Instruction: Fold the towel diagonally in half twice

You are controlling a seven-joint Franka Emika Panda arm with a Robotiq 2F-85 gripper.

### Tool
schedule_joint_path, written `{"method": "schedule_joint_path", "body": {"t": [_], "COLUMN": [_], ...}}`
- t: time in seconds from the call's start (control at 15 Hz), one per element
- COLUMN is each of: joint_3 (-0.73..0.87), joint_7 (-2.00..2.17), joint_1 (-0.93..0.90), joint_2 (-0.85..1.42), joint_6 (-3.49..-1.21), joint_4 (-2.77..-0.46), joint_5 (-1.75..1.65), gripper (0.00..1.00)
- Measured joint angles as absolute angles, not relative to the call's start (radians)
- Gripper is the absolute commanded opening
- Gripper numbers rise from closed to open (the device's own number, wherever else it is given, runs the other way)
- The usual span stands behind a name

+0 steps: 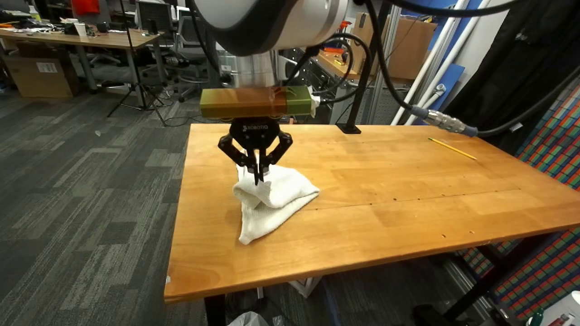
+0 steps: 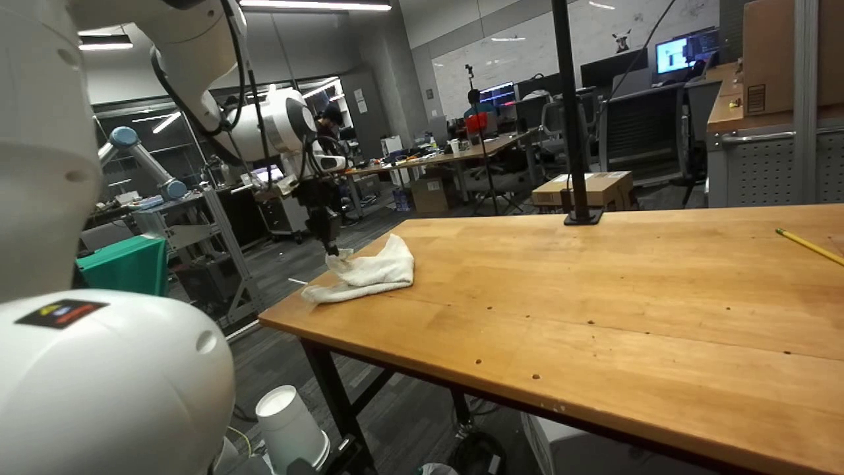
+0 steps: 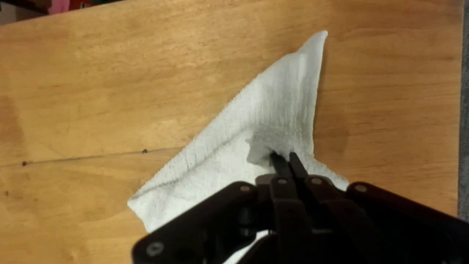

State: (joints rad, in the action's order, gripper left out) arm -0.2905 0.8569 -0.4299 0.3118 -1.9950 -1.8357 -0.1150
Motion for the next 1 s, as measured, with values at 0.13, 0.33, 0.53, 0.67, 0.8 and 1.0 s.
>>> {"method": "schedule_joint_path", "body": {"t": [0.13, 0.33, 0.53, 0.67, 0.8, 1.0], "joint_3": [-0.29, -0.29, -0.29, -0.29, -0.29, -0.29], "joint_7": [0.829, 0.774, 0.723, 0.695, 0.672, 0.639], "joint_1": [-0.402, -0.373, -0.358, -0.356, -0.356, -0.355], "joint_2": [0.285, 0.252, 0.231, 0.221, 0.213, 0.196], "joint_6": [-2.036, -2.074, -2.092, -2.096, -2.099, -2.114], "joint_4": [-1.914, -2.015, -2.082, -2.107, -2.123, -2.148], "joint_5": [-0.027, 0.096, 0.181, 0.215, 0.242, 0.272], "gripper": [0.01, 0.01, 0.29, 0.41, 0.55, 0.8]}}
